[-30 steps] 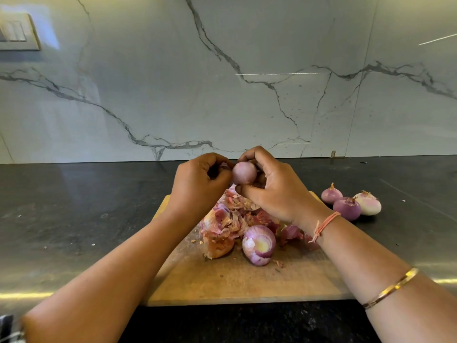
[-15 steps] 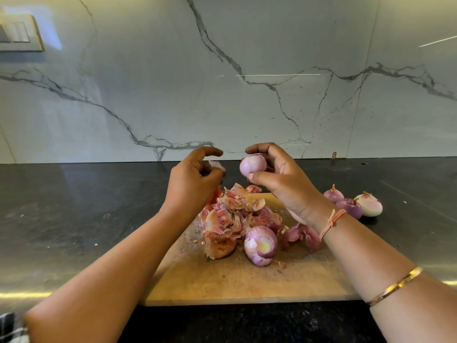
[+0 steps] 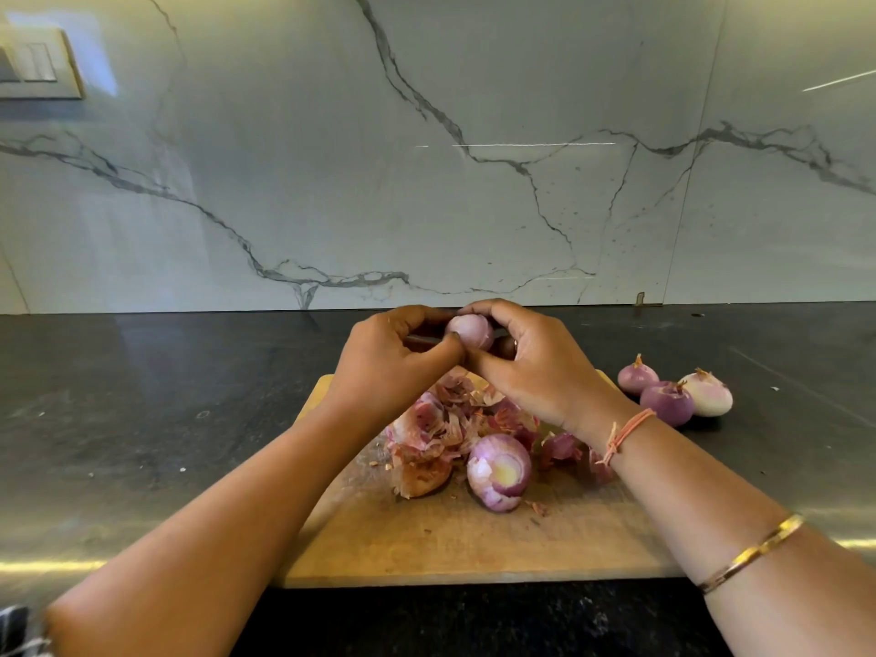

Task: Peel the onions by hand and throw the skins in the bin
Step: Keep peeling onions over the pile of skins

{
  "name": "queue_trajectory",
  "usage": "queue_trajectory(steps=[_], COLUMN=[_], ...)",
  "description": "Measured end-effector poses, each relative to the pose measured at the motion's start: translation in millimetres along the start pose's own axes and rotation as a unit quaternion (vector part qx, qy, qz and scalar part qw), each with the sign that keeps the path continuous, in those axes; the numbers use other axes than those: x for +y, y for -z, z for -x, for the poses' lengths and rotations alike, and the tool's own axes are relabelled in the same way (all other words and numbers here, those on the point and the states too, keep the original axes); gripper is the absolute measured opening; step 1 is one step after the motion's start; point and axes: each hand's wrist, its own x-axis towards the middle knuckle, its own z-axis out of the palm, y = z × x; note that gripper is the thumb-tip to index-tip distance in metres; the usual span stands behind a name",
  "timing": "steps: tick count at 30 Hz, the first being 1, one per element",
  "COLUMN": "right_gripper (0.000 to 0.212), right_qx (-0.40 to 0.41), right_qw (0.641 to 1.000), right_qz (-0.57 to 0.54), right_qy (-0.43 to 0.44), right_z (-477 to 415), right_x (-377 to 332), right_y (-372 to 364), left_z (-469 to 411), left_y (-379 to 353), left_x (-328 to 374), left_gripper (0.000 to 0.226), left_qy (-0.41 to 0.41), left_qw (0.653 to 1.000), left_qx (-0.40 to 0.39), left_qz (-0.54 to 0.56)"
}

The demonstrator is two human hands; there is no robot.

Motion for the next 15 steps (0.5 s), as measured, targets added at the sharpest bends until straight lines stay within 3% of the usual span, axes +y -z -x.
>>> queue_trajectory(steps=[10,15], right_gripper=[0.023,0.027], right_qx=[-0.009,-0.020], right_qw=[0.999,1.000], right_qz=[0.025,-0.017], right_qy=[0.022,0.002], right_z=[1.6,0.4], right_x=[-1.1,-1.7], right_y=[-1.7,-1.1], left_z=[-2.1,-6.9], left_y=[-1.4,2.5], left_x=[-0.8,-3.9], left_gripper=[0.017,0.015], left_qy=[-0.057,-0.030], left_qw=[0.993,0.995], left_qx=[0.030,0.051], left_qz=[-0.101,-0.077])
